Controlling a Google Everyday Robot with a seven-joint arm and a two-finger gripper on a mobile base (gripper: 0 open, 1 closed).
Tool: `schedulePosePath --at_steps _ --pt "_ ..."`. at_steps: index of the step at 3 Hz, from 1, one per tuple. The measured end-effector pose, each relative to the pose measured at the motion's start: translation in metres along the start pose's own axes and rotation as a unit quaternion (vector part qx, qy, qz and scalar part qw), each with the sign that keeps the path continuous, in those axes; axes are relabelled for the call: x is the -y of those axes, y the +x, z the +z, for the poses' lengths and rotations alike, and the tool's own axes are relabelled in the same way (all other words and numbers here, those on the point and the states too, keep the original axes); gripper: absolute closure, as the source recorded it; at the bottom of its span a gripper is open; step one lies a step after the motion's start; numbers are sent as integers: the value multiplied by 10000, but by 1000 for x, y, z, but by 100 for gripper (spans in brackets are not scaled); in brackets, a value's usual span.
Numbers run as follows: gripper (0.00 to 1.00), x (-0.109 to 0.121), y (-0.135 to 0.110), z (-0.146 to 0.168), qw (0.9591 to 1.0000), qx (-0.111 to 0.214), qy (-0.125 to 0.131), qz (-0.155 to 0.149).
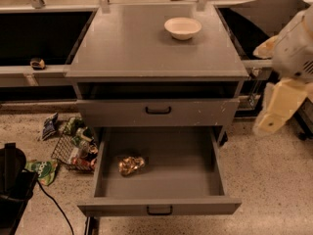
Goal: Pick orange can from middle drawer and place on counter
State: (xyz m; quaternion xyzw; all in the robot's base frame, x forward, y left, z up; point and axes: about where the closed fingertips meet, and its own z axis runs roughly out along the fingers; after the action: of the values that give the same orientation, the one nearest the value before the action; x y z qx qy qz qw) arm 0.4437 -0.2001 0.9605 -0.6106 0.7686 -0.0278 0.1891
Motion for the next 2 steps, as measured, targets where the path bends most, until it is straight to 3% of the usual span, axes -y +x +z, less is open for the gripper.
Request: schedulePosePath --at_steps 1,2 --pt "0 -32 -29 65 9961 748 -336 -318" --pt "0 -63 -68 126 9830 1636 -610 -568"
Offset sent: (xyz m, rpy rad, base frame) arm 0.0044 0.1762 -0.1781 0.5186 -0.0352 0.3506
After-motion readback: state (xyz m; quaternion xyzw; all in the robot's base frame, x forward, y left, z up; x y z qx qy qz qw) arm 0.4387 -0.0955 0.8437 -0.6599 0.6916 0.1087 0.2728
